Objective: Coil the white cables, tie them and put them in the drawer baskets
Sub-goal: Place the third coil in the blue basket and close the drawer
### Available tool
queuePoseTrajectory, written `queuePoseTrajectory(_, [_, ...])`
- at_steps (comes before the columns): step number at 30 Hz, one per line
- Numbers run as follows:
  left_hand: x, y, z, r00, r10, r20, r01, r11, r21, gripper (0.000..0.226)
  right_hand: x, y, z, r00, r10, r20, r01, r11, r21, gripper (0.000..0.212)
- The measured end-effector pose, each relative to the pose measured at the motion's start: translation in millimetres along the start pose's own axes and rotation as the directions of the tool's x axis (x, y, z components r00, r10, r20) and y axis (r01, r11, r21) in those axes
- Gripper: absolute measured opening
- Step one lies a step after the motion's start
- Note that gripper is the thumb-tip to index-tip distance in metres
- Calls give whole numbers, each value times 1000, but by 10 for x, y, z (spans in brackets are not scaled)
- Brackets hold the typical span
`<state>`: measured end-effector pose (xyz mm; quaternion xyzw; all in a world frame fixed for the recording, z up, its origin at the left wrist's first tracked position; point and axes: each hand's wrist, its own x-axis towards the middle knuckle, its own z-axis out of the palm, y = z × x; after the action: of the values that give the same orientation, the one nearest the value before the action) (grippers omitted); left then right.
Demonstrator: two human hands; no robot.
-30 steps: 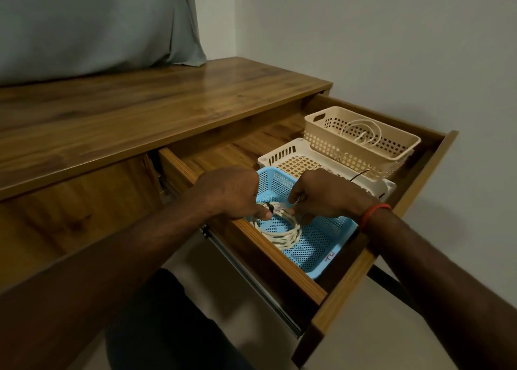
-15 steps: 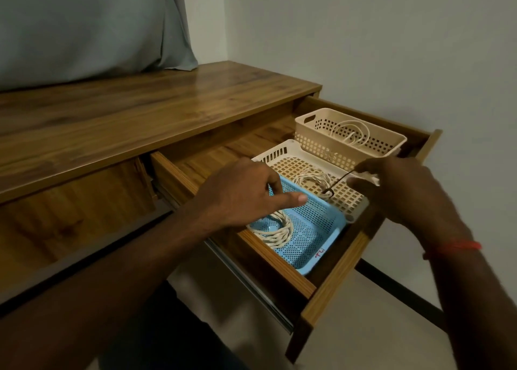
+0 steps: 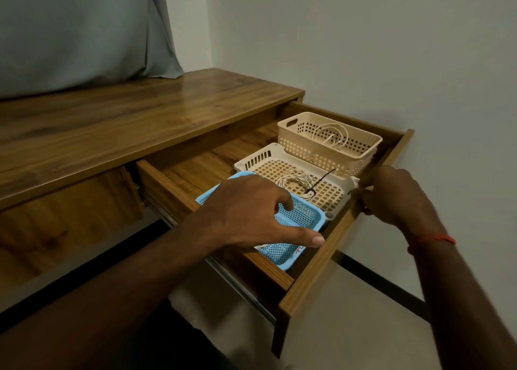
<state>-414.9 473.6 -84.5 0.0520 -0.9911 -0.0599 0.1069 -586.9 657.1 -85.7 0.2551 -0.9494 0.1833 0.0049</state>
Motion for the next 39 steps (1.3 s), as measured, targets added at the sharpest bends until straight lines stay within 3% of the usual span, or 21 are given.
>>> queuePoseTrajectory(7, [50, 126, -100, 996, -9, 90, 16, 997, -78, 86, 95, -204, 100, 999, -11, -40, 12, 1000, 21, 19])
queuePoseTrajectory(13, [67, 20, -138, 997, -7, 76, 9, 1000, -27, 80, 247, -441, 230, 995, -68, -74, 67, 998, -14, 19])
queuePoseTrajectory(19, [41, -166, -121, 994, -94, 64, 101, 986, -131, 55, 450, -704, 431, 980, -154, -127, 146, 987, -71, 24])
queuePoseTrajectory(29, [80, -607, -174, 970, -240, 33, 242, 962, -129, 50, 697, -1101, 797, 947, -262, -188, 237, 960, -146, 26])
queuePoseTrajectory(33, [65, -754, -187, 961, -275, -11, 274, 959, -74, 51, 724, -1256, 977, 945, -217, -246, 230, 973, 26, 63])
queuePoseTrajectory(35, [62, -827, -196, 954, -296, -45, 294, 955, -40, 50, 771, -1325, 1008, 949, -181, -257, 218, 968, 124, 61])
queuePoseTrajectory(39, [37, -1015, -215, 928, -359, -95, 360, 933, -8, 45, 821, -1443, 1110, 919, -261, -296, 318, 935, 160, 35])
